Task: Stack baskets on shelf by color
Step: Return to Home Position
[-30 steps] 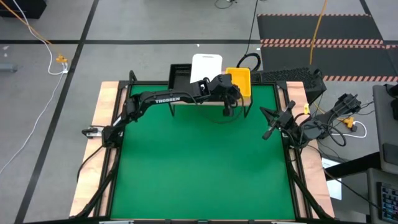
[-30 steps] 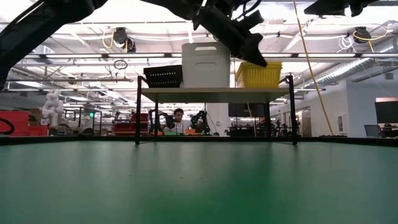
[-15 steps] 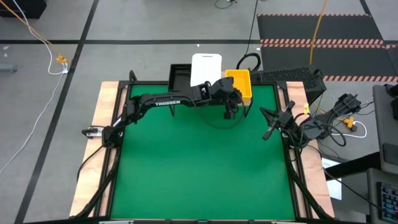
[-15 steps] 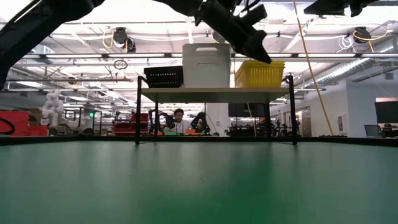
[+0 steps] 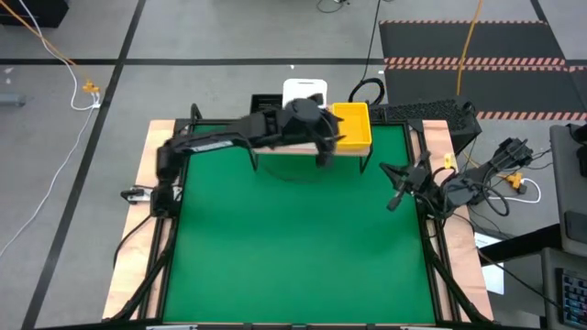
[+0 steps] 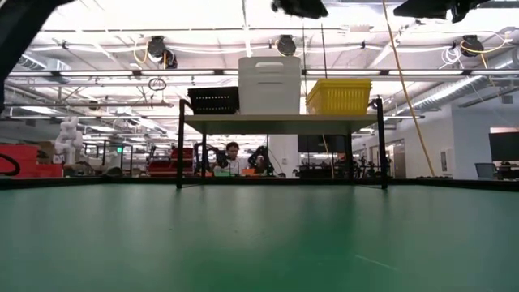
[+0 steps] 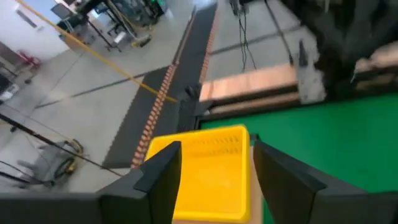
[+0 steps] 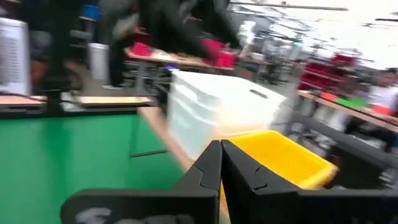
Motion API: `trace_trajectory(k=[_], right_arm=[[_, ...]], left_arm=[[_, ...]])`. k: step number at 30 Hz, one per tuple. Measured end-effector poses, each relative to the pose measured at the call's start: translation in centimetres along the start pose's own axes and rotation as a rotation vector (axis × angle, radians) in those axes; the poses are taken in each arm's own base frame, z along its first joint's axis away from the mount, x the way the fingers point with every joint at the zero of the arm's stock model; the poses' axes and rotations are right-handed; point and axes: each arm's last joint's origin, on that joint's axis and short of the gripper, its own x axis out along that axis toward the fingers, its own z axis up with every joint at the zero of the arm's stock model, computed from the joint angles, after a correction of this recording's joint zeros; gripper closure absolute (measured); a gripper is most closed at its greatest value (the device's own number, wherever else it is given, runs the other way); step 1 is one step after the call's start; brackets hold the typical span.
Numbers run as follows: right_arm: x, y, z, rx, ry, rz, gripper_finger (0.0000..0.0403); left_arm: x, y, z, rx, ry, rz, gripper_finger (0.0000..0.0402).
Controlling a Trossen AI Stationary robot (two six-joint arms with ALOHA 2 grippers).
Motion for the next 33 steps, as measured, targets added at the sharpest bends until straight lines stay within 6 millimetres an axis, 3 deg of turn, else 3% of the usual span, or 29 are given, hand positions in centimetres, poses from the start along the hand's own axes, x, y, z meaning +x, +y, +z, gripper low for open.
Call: trace_trajectory(k=[3, 6, 9, 15, 18, 23, 28, 33], right_arm=[[0.1, 0.5, 0.2, 0.025, -0.024, 0.120, 0.0403], [0.5, 1.2, 0.5, 0.053, -0.056, 0.253, 0.0403], [1.5, 2.3, 0.7, 0.064, -0.079, 0.349, 0.0403], [4.6, 4.5, 0.1, 0.047, -0.088, 0.469, 0.0403], [6.7, 5.3, -0.6, 0.051, -0.093, 0.588, 0.0403], [9.1, 6.3, -0.6, 0.199, -0.200, 0.895, 0.0403], [8.0, 4.8, 1.2, 0.270, -0.240, 0.854, 0.0403], [4.6, 2.7, 1.1, 0.169, -0.133, 0.789, 0.0403]], left_arm=[[-2.9, 0.7, 0.5, -0.071, -0.002, -0.068, 0.0199], [-4.3, -0.7, -0.6, -0.109, -0.005, -0.107, 0.0200], [-5.1, -3.6, -3.5, -0.127, -0.023, -0.094, 0.0211], [-8.3, -9.2, -11.9, -0.246, -0.150, -0.041, 0.0263], [-10.2, -11.0, -15.1, -0.323, -0.237, -0.066, 0.0291], [-13.8, -12.9, -17.2, -0.400, -0.338, -0.154, 0.0333], [-19.3, -12.6, -17.1, -0.398, -0.406, -0.131, 0.0380], [-23.7, -12.3, -19.8, -0.387, -0.469, -0.148, 0.0394]])
